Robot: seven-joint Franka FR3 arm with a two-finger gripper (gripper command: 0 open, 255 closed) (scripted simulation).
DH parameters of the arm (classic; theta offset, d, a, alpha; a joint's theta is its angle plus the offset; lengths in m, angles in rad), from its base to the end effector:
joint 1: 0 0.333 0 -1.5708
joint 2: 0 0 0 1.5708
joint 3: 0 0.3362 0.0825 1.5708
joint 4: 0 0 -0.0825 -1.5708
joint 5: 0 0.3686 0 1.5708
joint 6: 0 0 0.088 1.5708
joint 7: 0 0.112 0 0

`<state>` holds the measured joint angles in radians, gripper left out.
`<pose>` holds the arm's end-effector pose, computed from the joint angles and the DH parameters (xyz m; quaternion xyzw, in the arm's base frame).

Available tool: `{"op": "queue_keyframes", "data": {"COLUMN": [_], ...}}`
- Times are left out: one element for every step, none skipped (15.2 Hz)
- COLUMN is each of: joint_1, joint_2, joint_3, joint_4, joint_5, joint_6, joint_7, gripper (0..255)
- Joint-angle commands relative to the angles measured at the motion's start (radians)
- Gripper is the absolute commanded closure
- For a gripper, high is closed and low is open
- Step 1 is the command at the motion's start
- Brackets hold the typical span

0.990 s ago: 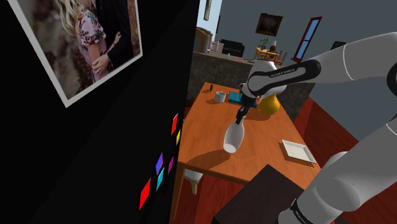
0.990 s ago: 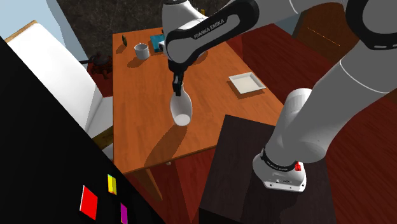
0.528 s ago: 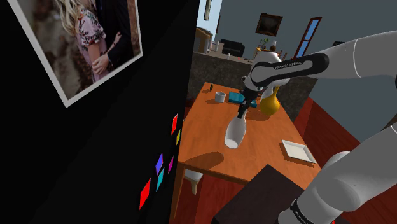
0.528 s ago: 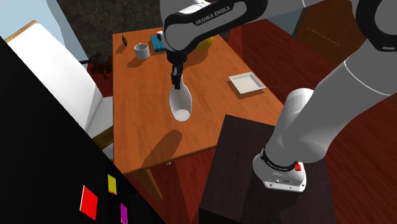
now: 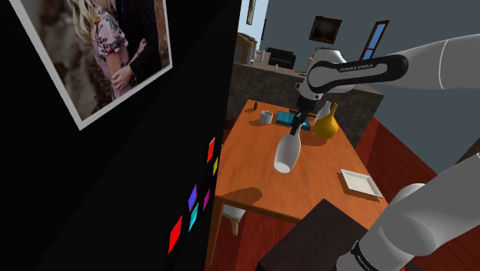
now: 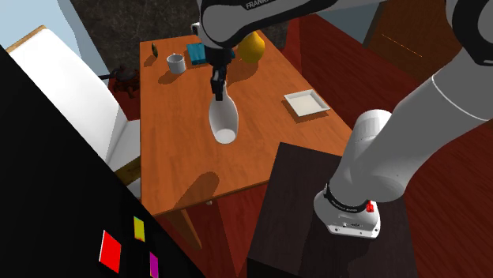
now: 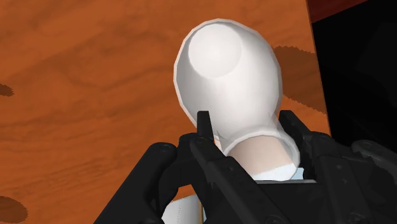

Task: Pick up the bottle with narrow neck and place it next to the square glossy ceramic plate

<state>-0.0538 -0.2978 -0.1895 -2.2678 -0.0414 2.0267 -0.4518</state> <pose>0.4319 -0.1157 0.5019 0.9929 0.1159 0.0275 0.0005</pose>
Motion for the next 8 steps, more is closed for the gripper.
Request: {"op": "queue_keyframes", "data": {"joint_1": [0.001, 0.001, 0.001, 0.001, 0.001, 0.001, 0.002, 0.002], "joint_2": [-0.005, -0.008, -0.01, -0.012, -0.014, -0.016, -0.018, -0.019], "joint_3": [0.002, 0.003, 0.003, 0.004, 0.004, 0.005, 0.006, 0.006], "joint_4": [0.022, 0.033, 0.045, 0.056, 0.068, 0.08, 0.092, 0.104], "joint_5": [0.0, 0.0, 0.0, 0.0, 0.0, 0.0, 0.0, 0.0], "joint_6": [-0.028, -0.041, -0.055, -0.069, -0.082, -0.096, -0.109, -0.123], "joint_7": [0.002, 0.002, 0.003, 0.003, 0.003, 0.004, 0.004, 0.004], "gripper": [255, 255, 255, 255, 255, 255, 255, 255]}}
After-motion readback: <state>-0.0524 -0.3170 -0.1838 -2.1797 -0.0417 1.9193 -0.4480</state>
